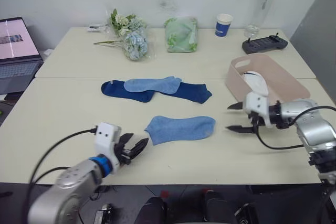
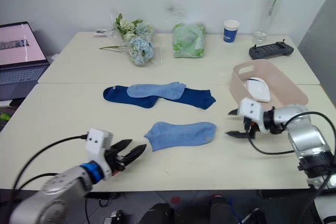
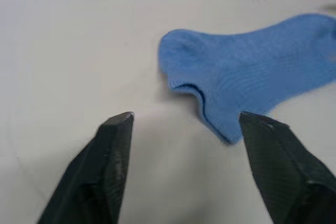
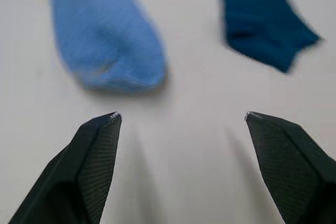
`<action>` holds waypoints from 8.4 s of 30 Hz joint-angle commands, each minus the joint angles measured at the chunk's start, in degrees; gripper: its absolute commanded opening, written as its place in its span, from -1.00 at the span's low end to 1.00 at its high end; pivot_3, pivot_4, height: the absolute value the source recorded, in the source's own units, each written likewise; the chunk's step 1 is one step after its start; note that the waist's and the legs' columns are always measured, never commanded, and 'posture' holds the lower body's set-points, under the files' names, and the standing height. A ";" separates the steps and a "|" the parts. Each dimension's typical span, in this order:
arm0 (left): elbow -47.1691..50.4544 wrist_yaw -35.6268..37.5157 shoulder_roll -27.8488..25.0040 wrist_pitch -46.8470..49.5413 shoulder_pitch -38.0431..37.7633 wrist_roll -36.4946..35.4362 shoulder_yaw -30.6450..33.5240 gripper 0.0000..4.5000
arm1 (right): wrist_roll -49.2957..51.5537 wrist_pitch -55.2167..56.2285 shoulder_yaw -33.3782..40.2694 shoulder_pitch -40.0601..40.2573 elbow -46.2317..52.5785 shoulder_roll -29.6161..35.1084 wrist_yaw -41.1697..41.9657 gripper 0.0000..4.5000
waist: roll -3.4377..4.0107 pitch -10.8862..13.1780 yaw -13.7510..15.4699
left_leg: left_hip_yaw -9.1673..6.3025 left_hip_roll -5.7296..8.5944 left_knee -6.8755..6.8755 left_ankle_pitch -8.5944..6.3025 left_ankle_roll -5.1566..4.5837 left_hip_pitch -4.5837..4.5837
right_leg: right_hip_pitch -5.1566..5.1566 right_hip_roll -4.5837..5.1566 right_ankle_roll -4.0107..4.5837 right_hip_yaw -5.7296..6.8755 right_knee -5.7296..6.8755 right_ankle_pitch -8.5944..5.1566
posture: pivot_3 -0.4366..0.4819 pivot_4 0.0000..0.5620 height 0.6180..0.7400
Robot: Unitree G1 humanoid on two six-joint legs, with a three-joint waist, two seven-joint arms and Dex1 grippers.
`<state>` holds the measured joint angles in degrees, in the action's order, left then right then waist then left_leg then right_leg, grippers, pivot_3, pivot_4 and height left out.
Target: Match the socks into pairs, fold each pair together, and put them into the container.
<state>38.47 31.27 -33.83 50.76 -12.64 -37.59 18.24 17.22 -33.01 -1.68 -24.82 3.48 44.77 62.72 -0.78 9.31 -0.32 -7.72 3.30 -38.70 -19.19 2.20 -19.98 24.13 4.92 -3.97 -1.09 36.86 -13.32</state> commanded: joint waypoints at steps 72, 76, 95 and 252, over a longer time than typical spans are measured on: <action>-9.43 7.33 3.39 -4.63 12.78 8.49 -14.46 -1.00 | 10.43 -28.09 1.01 4.59 19.31 -16.43 -32.69 0.00 | 0.04 -0.01 -1.03 | -0.03 0.08 -0.02 -0.04 -0.07 -0.01 | 0.03 -0.01 -0.05 0.12 0.07 0.00 | -0.05 -0.47 1.00; -10.46 7.26 3.20 -4.91 13.99 8.45 -14.76 -1.00 | 9.78 -28.95 -1.79 8.32 22.04 -18.03 -34.67 0.00 | 0.04 -0.01 -1.07 | -0.04 0.10 -0.02 -0.04 -0.07 0.00 | 0.02 -0.01 -0.06 0.14 0.05 0.00 | -0.05 -0.47 1.00; -10.49 5.47 2.88 -4.47 12.75 6.86 -13.53 -1.00 | 8.32 -24.55 -1.88 5.02 17.00 -20.99 -36.42 -0.99 | 0.04 -0.01 -1.19 | -0.02 0.12 -0.01 -0.04 -0.06 0.02 | 0.02 -0.04 -0.05 0.12 0.05 0.00 | -0.05 -0.47 1.00; -25.07 7.46 0.92 -8.67 18.39 5.19 -10.30 -0.74 | 0.93 -0.07 -5.28 8.52 5.90 -12.54 -8.17 -0.71 | 0.11 0.18 -0.53 | -0.04 0.08 -0.06 -0.05 0.00 0.01 | 0.02 0.02 -0.05 0.12 0.03 0.01 | -0.05 -0.47 1.00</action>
<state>11.99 38.33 -32.54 43.21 5.96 -32.15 6.68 17.03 -33.17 -7.50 -16.43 7.41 32.00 54.71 -0.66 9.49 -0.85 -7.76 3.38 -38.76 -19.24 2.20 -19.97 24.16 4.94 -4.02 -0.96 36.88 -13.32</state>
